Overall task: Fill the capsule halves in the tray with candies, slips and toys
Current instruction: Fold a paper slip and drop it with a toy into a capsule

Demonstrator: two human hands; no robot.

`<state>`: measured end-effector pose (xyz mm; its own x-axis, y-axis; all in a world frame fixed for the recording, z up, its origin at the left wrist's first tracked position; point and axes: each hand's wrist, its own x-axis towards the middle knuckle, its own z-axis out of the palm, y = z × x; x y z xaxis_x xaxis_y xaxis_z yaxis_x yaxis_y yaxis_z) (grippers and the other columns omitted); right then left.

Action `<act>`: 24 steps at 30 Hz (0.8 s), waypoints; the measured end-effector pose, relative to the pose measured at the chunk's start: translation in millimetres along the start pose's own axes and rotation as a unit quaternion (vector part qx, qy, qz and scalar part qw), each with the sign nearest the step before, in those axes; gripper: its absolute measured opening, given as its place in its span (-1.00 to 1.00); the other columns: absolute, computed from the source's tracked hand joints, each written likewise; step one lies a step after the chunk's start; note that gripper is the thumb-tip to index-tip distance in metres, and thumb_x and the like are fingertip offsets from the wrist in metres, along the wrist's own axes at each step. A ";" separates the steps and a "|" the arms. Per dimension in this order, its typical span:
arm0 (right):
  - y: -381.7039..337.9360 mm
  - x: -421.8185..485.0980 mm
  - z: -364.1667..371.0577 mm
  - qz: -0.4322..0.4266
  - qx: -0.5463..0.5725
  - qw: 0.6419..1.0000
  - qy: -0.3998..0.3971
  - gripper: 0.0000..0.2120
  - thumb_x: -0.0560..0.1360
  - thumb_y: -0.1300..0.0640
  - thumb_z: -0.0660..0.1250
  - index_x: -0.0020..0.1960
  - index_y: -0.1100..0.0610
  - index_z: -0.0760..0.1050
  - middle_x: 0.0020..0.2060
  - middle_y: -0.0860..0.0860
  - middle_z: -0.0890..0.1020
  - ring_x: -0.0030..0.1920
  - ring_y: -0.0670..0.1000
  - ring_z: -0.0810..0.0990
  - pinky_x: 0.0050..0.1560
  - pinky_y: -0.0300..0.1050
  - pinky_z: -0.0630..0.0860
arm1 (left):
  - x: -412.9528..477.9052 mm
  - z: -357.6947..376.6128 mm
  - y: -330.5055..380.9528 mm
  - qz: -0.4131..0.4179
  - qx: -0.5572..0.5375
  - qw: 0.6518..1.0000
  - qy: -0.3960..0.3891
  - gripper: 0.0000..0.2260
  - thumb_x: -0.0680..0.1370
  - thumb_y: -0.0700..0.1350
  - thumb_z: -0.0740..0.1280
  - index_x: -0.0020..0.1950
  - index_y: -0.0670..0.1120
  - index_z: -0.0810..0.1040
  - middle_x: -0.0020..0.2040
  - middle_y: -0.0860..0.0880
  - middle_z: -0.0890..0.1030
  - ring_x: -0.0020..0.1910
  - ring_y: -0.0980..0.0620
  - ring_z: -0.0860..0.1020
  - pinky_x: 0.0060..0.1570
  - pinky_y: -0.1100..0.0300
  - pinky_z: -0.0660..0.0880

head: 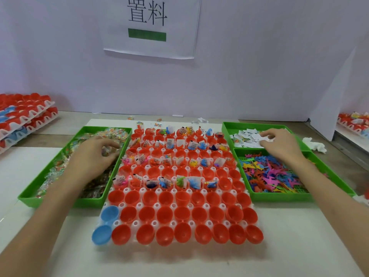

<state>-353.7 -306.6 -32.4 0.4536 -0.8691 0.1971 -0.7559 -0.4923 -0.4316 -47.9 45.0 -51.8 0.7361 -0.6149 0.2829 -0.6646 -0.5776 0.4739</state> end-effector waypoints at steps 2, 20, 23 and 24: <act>4.4 8.9 3.2 0.041 -0.050 0.997 -0.038 -0.68 0.54 0.07 0.39 0.28 0.11 0.57 0.28 0.15 0.58 0.26 0.18 0.54 0.32 0.22 0.45 | -1.5 -0.9 -2.6 0.002 -0.007 1.000 0.023 -0.84 0.51 -0.10 0.50 0.07 -0.07 0.70 0.07 -0.13 0.62 -0.10 -0.04 0.50 -0.07 0.03 0.44; -0.6 13.1 9.5 0.063 0.040 0.997 -0.002 -0.84 0.44 0.07 0.55 -0.12 0.14 0.65 0.19 0.14 0.66 0.24 0.16 0.57 0.20 0.08 0.52 | -10.4 -7.0 1.1 -0.043 -0.138 0.978 0.148 -0.78 0.50 -0.22 0.49 0.13 -0.05 0.66 -0.02 0.00 0.66 -0.19 0.16 0.58 -0.19 0.32 0.53; -5.0 14.6 9.7 0.086 0.051 0.995 0.003 -0.88 0.42 0.19 0.56 -0.07 0.16 0.68 0.25 0.15 0.63 0.30 0.17 0.54 0.22 0.05 0.49 | -10.9 -8.8 1.7 -0.041 -0.206 0.970 0.127 -0.82 0.50 -0.28 0.48 0.03 -0.05 0.66 -0.13 -0.02 0.70 -0.21 0.06 0.67 -0.19 0.20 0.66; -5.9 14.7 10.5 0.095 0.062 0.993 0.006 -0.88 0.42 0.24 0.55 -0.06 0.15 0.68 0.25 0.15 0.63 0.29 0.18 0.54 0.23 0.05 0.49 | -11.3 -8.7 1.5 -0.036 -0.216 0.969 0.111 -0.84 0.49 -0.26 0.49 0.01 -0.05 0.68 -0.14 -0.03 0.71 -0.18 0.01 0.69 -0.14 0.12 0.66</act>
<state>-337.6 -316.0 -36.3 0.3018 -0.9469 0.1113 -0.7631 -0.3099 -0.5671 -56.2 55.7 -47.0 0.8198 -0.4226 0.3864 -0.5305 -0.3064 0.7904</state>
